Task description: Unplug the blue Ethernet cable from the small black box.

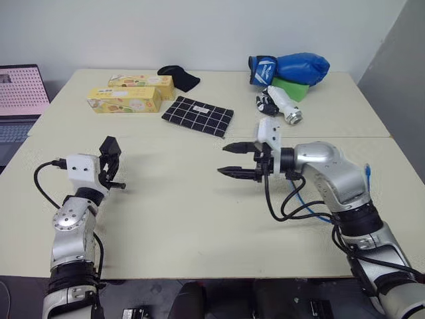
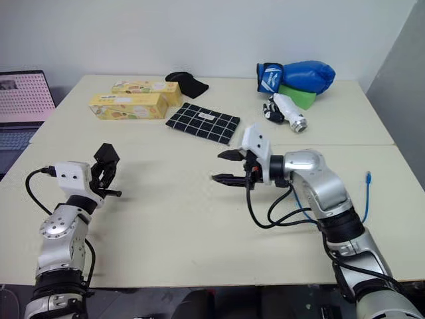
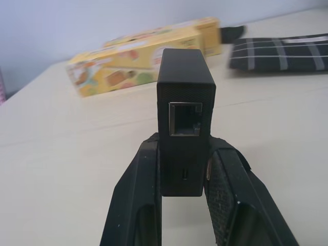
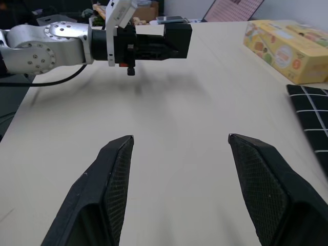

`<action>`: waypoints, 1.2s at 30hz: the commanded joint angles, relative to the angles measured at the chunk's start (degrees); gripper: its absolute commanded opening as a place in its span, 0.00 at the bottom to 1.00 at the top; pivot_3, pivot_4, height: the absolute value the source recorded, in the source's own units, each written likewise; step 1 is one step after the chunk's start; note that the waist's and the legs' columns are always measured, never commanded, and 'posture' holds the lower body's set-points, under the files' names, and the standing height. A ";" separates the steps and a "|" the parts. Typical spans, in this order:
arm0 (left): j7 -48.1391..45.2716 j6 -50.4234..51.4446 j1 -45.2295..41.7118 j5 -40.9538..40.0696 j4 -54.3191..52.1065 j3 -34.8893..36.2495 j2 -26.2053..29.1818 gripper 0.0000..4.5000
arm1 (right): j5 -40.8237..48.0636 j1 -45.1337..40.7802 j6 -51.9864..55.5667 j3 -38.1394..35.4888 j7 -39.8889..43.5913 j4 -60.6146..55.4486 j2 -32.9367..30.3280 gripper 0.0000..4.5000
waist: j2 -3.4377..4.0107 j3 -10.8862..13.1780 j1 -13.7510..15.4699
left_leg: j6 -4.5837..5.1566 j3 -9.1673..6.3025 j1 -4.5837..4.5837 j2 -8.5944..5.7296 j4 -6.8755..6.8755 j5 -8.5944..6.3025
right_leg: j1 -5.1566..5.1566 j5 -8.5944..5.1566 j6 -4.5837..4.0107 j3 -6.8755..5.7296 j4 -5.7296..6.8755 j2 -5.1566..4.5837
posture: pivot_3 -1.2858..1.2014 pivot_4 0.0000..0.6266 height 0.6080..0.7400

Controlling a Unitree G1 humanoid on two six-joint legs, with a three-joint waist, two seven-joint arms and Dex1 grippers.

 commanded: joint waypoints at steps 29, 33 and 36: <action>-21.84 36.51 26.05 -19.56 -39.95 10.24 22.12 0.81 | 4.35 10.41 8.86 -14.04 2.37 -4.31 -17.71 0.70 | -0.02 0.01 -0.16 | 0.01 0.03 0.08 0.02 -0.09 0.00 | 0.08 0.00 0.01 0.04 0.00 0.05 | 0.52 0.24 1.00; -28.05 38.23 26.25 -20.13 -38.09 13.75 28.16 0.81 | 4.15 9.95 8.07 -16.05 4.70 -1.74 -22.72 0.70 | 0.03 0.04 -0.46 | 0.02 0.23 0.14 0.02 -0.14 -0.01 | 0.07 -0.02 -0.03 0.05 -0.01 0.14 | 0.52 0.24 1.00; -31.79 37.50 25.76 -18.65 -34.96 14.74 31.53 0.81 | 3.88 9.33 7.76 -16.87 5.59 -0.62 -24.77 0.70 | 0.05 0.05 -1.03 | 0.02 0.30 0.17 0.03 -0.19 -0.01 | 0.04 -0.05 -0.07 0.09 -0.01 0.18 | 0.52 0.24 1.00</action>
